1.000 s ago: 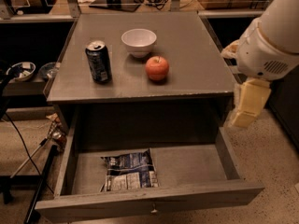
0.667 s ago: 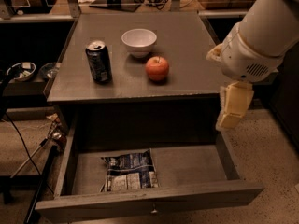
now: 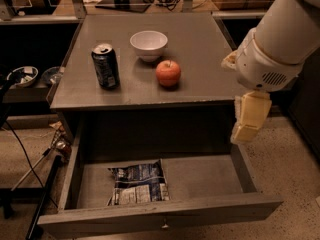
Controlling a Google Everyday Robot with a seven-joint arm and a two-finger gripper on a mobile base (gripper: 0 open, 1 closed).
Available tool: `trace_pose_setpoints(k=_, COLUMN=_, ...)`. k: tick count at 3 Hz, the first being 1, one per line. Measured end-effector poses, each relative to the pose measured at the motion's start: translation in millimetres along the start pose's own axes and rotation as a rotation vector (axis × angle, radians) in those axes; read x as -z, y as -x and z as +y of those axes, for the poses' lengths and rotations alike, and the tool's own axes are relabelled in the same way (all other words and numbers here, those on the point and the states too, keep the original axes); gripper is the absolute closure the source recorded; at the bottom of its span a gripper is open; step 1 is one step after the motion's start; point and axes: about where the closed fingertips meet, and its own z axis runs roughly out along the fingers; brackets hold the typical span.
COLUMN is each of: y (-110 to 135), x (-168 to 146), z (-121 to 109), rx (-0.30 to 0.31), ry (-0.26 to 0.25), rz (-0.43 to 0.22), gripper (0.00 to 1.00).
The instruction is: Pick blue chip bag from top drawer and place on counter
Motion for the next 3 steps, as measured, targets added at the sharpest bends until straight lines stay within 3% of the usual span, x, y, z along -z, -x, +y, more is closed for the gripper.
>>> trace_pose_setpoints(k=2, y=22.3, x=-26.2, z=28.1, rx=0.021, ry=0.083, rz=-0.007, gripper=0.00)
trace_pose_setpoints(k=3, y=22.4, x=-26.5, z=28.5, rx=0.022, ry=0.083, rz=-0.007, gripper=0.00)
